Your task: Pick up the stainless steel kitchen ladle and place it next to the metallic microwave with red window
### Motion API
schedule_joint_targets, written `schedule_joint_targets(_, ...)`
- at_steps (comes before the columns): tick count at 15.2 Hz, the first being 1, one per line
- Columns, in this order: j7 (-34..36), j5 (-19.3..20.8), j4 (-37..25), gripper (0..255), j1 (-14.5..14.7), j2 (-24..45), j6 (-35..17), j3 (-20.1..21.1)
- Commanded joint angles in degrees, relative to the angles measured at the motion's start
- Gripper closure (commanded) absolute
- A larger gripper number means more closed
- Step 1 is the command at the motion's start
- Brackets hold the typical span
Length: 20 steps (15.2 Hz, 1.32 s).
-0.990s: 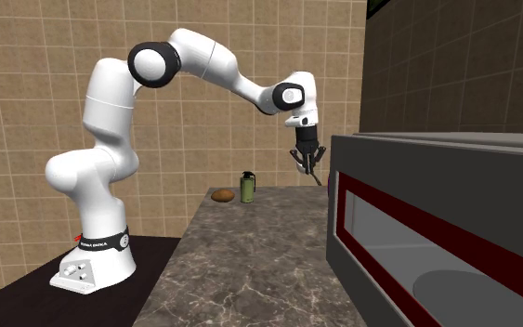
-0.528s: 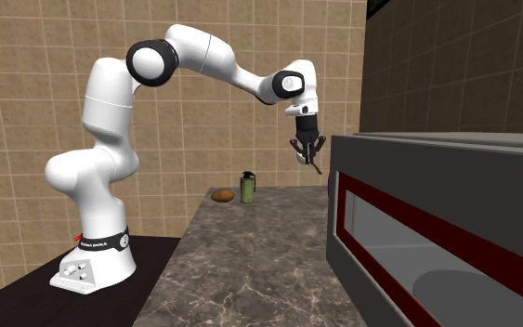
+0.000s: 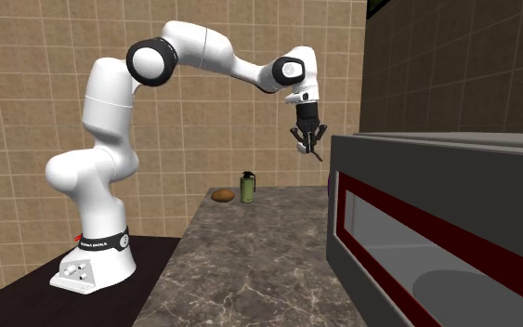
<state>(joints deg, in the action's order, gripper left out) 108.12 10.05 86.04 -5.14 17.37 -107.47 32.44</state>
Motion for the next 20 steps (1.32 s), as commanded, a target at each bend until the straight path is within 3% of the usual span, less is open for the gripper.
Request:
schedule_joint_targets(1, -0.09, 0.00, -1.81, 255, 0.18, 0.10, 1.73, 0.05)
schedule_joint_targets(20, 0.07, 2.56, -23.62, 255, 4.42, 4.96, 19.02, 0.18)
